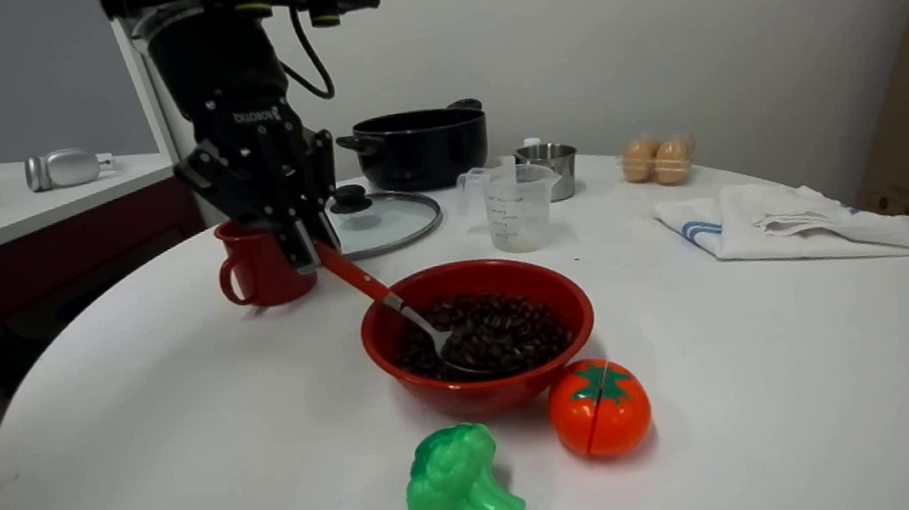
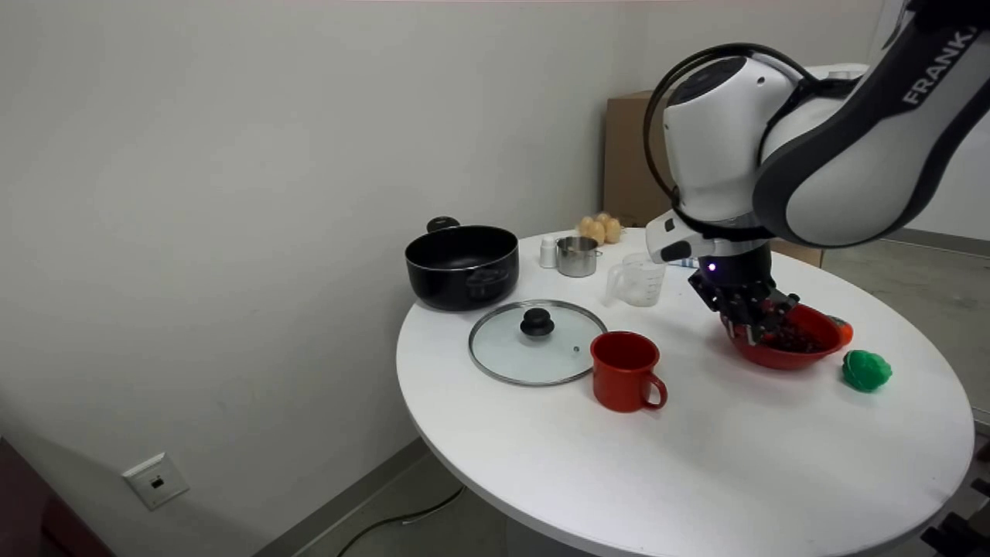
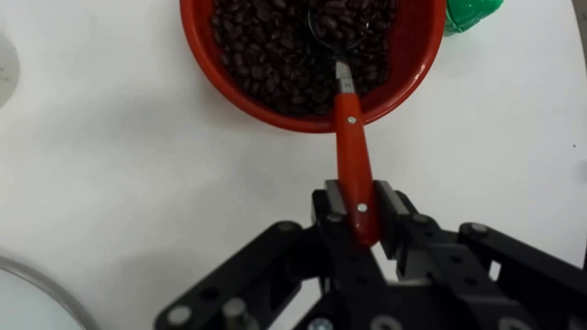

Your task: Fill the spoon with contents of the red bowl

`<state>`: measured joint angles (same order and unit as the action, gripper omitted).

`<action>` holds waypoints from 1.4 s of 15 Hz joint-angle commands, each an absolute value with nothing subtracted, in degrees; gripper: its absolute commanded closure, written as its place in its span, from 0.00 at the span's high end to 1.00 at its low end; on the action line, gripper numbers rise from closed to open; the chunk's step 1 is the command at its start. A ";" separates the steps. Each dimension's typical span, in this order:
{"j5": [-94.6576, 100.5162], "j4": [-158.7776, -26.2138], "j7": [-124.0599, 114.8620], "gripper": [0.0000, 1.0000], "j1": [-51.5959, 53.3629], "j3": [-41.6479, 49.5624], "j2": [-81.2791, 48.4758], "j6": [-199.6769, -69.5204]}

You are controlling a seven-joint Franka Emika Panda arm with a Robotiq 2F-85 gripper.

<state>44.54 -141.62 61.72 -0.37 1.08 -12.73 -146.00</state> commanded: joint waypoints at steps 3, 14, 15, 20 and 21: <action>47.68 -143.83 58.55 0.05 0.99 -0.13 -8.22 -143.14; 46.87 -142.37 58.84 0.05 1.78 -2.18 -2.63 -137.69; 46.24 -141.90 59.06 0.05 1.76 -2.25 -2.10 -137.39; 42.32 -139.10 60.52 0.05 1.84 -2.34 -0.29 -135.96; 41.62 -138.50 60.67 0.05 1.91 -2.37 -0.15 -135.48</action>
